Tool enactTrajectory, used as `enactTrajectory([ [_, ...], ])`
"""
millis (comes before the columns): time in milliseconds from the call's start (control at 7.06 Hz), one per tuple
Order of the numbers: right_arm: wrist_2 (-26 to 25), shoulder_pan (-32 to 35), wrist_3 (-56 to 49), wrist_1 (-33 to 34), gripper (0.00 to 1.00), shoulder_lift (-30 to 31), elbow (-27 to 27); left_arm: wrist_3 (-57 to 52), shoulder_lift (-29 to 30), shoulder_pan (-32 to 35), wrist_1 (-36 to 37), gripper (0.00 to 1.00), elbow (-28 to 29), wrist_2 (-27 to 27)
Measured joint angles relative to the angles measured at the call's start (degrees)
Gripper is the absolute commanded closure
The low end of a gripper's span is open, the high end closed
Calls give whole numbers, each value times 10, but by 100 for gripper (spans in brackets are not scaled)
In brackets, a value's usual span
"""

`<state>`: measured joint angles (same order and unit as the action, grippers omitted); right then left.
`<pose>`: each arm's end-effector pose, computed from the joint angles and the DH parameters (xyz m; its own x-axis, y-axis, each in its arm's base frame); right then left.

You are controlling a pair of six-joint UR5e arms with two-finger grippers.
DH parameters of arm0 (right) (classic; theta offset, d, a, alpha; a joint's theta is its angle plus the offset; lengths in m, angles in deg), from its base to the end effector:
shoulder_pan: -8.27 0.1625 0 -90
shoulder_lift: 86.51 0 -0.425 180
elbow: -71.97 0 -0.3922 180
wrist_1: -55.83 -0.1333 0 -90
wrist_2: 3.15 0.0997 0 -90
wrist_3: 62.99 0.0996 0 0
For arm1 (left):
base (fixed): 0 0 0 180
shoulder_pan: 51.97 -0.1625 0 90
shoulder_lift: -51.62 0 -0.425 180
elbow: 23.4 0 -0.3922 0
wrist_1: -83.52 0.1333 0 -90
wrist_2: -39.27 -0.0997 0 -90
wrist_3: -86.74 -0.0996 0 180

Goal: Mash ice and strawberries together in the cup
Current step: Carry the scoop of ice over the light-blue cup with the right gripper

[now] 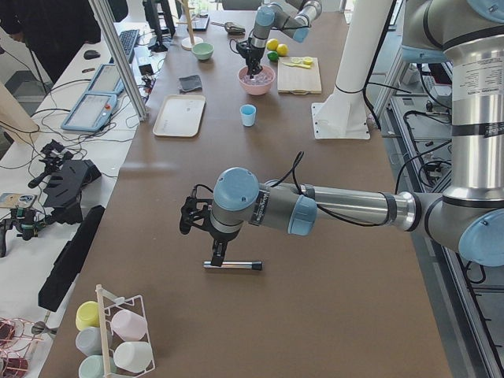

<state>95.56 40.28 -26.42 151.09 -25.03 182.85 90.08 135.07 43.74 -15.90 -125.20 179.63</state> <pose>-0.4446 -0.4174 0.2394 0.7115 -0.4914 0.5022 0.2298 0.8382 0.4946 -0.1016 -0.4467 0.5851 0.6475 0.0743 -0.7585 0.1342 0.9686 0.2094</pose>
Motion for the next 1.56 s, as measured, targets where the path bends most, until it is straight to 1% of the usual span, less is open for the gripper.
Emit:
enactTrajectory([
  [142,4,2,27,2,100,-29,-15,0,0,0,0,1,0,0],
  [567,4,-13,106,4,100,-135,-104,0,0,0,0,1,-4,0],
  [850,2,-22,140,8,100,-188,-147,0,0,0,-1,1,0,0],
  [1134,1,-27,149,10,100,-211,-167,0,0,0,-1,1,-2,0],
  [1559,-5,-39,163,7,100,-223,-178,0,0,0,-1,1,-1,0],
])
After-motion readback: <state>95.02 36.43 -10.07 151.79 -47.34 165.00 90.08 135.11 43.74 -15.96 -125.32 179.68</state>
